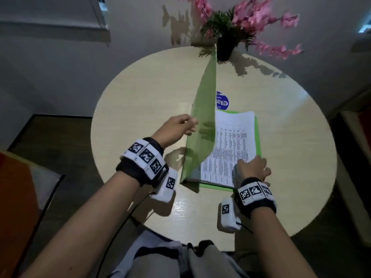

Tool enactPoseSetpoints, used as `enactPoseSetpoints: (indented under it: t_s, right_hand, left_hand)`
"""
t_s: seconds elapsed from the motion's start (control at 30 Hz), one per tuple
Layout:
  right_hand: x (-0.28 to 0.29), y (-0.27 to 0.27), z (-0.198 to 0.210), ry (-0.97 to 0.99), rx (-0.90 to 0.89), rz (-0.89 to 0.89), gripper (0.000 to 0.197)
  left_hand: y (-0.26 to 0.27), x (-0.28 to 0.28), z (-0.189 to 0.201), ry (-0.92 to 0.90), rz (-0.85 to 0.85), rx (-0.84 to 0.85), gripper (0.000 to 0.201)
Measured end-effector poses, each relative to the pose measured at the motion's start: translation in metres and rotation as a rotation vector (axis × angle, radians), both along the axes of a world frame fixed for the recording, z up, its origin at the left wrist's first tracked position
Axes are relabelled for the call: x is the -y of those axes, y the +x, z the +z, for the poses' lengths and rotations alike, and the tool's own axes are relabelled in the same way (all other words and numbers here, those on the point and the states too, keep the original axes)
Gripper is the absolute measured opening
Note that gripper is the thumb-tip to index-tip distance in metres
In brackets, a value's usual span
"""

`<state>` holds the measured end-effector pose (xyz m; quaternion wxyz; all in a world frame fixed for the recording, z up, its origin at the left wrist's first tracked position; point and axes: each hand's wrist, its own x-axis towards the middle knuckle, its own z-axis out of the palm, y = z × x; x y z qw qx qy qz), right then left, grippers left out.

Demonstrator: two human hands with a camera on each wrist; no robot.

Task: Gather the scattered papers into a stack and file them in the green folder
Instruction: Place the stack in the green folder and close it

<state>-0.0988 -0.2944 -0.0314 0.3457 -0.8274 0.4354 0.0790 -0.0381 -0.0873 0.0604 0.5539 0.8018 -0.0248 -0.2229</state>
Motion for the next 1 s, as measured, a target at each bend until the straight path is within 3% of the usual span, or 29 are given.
enactPoseSetpoints:
  t_s: [0.1,0.23,0.3,0.43,0.5,0.6,0.67,0.73,0.8,0.87,0.97,1.0]
  right_hand:
    - [0.027,-0.005,0.000,0.304,0.211,-0.090,0.025]
    - [0.062,-0.012,0.007,0.512,0.289,-0.203,0.042]
    - [0.068,-0.014,0.003,0.514,0.269,-0.194,0.045]
    - [0.063,-0.019,-0.005,0.080,-0.093,0.008,0.049]
    - [0.059,-0.016,-0.010,0.121,-0.107,-0.021,0.055]
    - [0.062,-0.007,-0.012,0.376,0.042,-0.132,0.052]
    - [0.066,0.001,-0.010,0.363,0.078,-0.050,0.045]
    - [0.065,0.010,0.007,0.326,0.171,0.083,0.047]
    - [0.064,0.023,0.032,0.354,0.318,0.155,0.047]
    - [0.064,0.039,0.059,0.400,0.482,0.191,0.044]
    - [0.065,0.066,0.085,0.464,0.672,0.239,0.015]
    - [0.063,0.076,0.092,0.499,0.711,0.220,0.015]
  left_hand:
    - [0.003,0.030,-0.046,0.347,-0.134,-0.026,0.041]
    - [-0.006,0.048,-0.079,0.706,-0.145,-0.016,0.045]
    - [-0.013,0.052,-0.088,0.735,-0.082,0.024,0.042]
    - [-0.015,0.064,-0.097,0.755,0.036,-0.005,0.057]
    - [-0.010,0.064,-0.098,0.738,0.106,-0.087,0.072]
    - [-0.006,0.060,-0.101,0.757,0.134,-0.112,0.075]
    - [-0.003,0.058,-0.104,0.736,0.144,-0.115,0.077]
    - [0.004,0.052,-0.105,0.672,0.168,-0.171,0.075]
    - [0.014,0.043,-0.100,0.530,0.176,-0.231,0.049]
    - [0.023,0.034,-0.096,0.220,0.188,-0.308,0.038]
    - [0.035,0.025,-0.080,-0.382,0.307,-0.523,0.019]
    - [0.043,0.022,-0.073,-0.510,0.338,-0.559,0.009]
